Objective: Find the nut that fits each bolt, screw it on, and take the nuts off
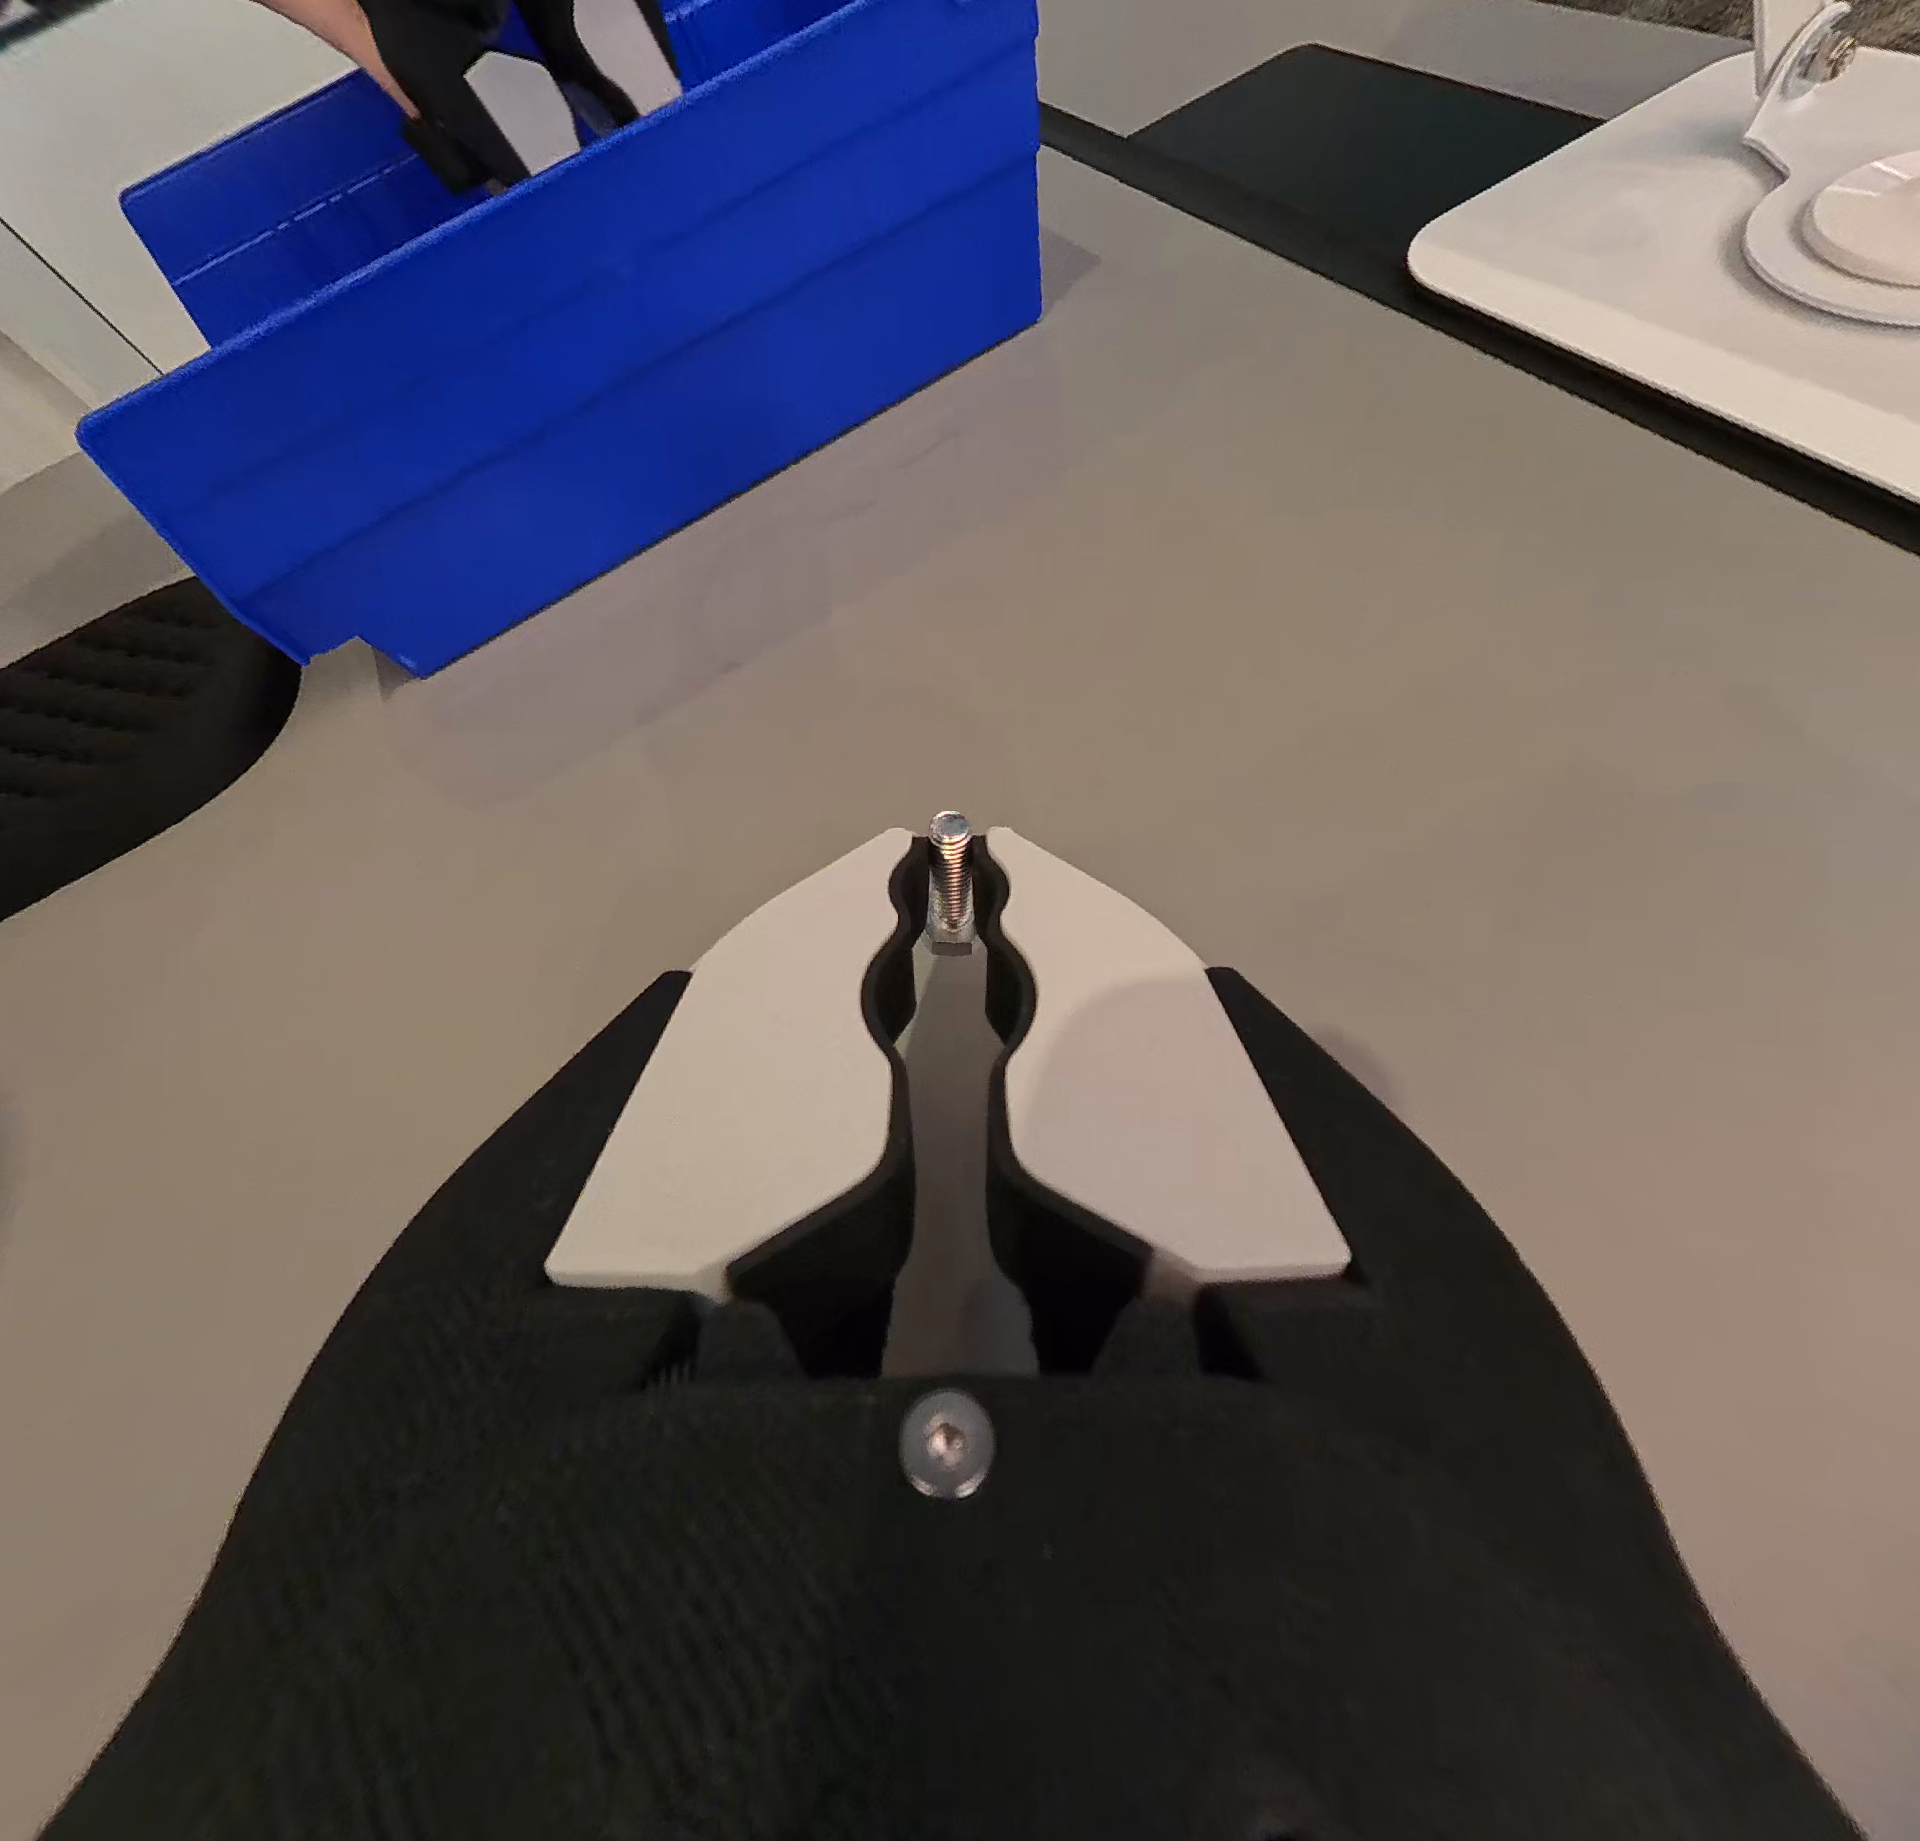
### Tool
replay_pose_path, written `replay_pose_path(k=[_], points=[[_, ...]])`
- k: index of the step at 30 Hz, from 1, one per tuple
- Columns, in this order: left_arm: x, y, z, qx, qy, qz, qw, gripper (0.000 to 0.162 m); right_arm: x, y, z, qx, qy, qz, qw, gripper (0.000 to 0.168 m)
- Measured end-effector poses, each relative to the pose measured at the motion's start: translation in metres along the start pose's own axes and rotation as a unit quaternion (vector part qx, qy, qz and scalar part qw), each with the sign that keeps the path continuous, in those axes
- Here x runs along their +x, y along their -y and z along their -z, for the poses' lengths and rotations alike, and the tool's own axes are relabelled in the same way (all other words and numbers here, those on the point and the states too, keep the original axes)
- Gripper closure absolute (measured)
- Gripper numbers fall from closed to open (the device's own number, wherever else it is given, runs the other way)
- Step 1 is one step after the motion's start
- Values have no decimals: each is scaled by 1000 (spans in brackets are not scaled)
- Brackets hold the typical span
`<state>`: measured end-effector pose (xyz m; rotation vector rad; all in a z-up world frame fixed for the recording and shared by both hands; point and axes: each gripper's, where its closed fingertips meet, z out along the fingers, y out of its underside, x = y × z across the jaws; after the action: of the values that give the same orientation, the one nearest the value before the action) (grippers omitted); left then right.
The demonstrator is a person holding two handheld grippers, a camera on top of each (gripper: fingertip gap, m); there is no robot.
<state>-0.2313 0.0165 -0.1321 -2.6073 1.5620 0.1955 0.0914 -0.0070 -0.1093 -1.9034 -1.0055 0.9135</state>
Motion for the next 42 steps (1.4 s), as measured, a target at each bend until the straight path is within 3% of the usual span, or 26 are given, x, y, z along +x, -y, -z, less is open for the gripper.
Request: replay_pose_path(k=[9, 16, 31, 42], points=[[4, 4, -4, 15, -35, 0, 999, 140, -1, 6, 3, 10, 5, -6, 1000, 160], [4, -8, -9, -38, -26, -13, 999, 140, 0, 6, 3, 10, 5, -7, 1000, 160], [9, -8, -15, -64, -56, 14, 996, 145, -6, 4, 1, -1, 9, 7, 1000, 160], [4, -7, -6, -37, -31, 28, 998, 148, -7, 3, 0, -10, 12, 13, 1000, 160]])
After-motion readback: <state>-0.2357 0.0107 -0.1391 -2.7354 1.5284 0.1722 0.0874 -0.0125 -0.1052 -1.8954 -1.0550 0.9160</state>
